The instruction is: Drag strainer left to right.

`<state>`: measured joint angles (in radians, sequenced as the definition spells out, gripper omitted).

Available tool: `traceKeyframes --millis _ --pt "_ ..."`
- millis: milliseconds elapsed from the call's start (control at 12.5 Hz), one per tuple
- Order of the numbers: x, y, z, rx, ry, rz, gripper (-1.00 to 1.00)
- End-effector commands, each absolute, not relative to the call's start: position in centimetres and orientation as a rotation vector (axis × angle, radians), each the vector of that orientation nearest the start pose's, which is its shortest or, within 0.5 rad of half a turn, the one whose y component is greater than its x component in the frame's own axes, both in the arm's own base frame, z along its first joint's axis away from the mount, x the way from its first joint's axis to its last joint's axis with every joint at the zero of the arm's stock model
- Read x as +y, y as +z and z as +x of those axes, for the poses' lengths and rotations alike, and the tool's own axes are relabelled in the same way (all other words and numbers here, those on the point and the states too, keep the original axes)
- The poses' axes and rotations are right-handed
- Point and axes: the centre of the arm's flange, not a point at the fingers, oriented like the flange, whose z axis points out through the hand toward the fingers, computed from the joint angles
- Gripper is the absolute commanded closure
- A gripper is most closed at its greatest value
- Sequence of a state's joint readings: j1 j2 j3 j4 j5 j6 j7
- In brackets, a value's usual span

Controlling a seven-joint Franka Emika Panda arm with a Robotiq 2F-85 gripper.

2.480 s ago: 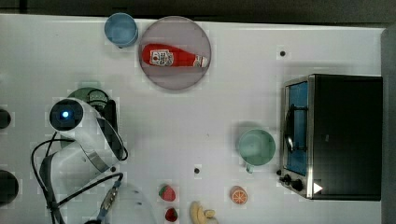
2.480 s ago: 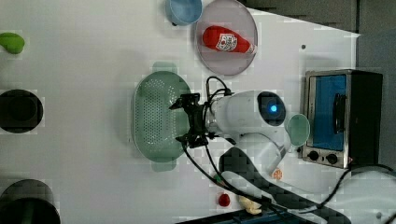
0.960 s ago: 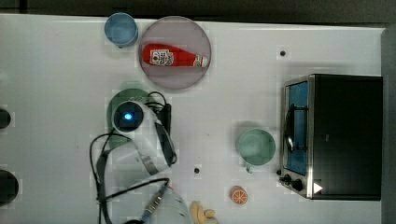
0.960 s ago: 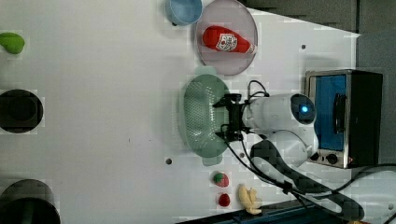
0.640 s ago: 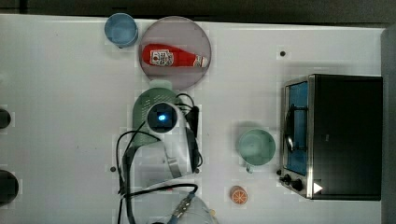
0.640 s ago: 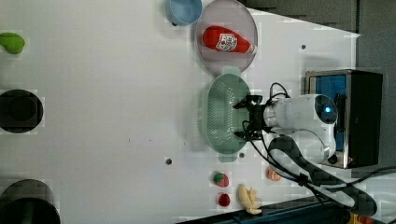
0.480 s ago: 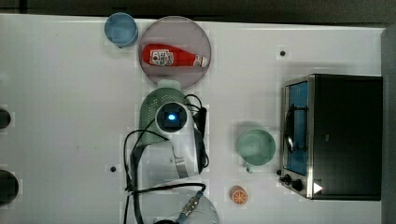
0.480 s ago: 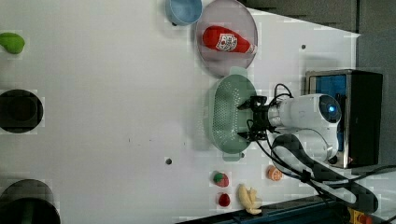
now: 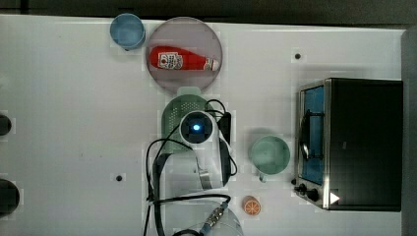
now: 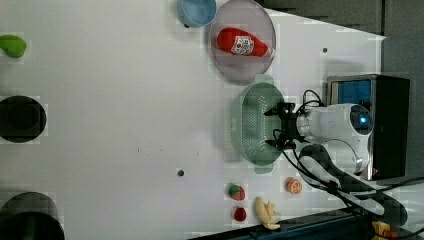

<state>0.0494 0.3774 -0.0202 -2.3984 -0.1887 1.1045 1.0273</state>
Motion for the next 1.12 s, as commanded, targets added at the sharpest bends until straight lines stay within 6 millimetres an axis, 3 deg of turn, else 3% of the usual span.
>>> traceKeyframes --millis 80,400,720,960,1120 --pt "-1.8 15.3 48.5 2.313 0.012 -2.335 -1.00" --pt "-5.8 15.5 48.3 2.374 -0.009 -2.300 -1.00" --pt "-8.3 15.7 48.0 2.369 -0.030 -2.311 -1.00" --pt "-7.9 17.2 48.8 2.240 -0.056 -2.401 -1.00" --pt "-6.8 20.4 49.7 1.995 -0.090 -2.565 -1.00"
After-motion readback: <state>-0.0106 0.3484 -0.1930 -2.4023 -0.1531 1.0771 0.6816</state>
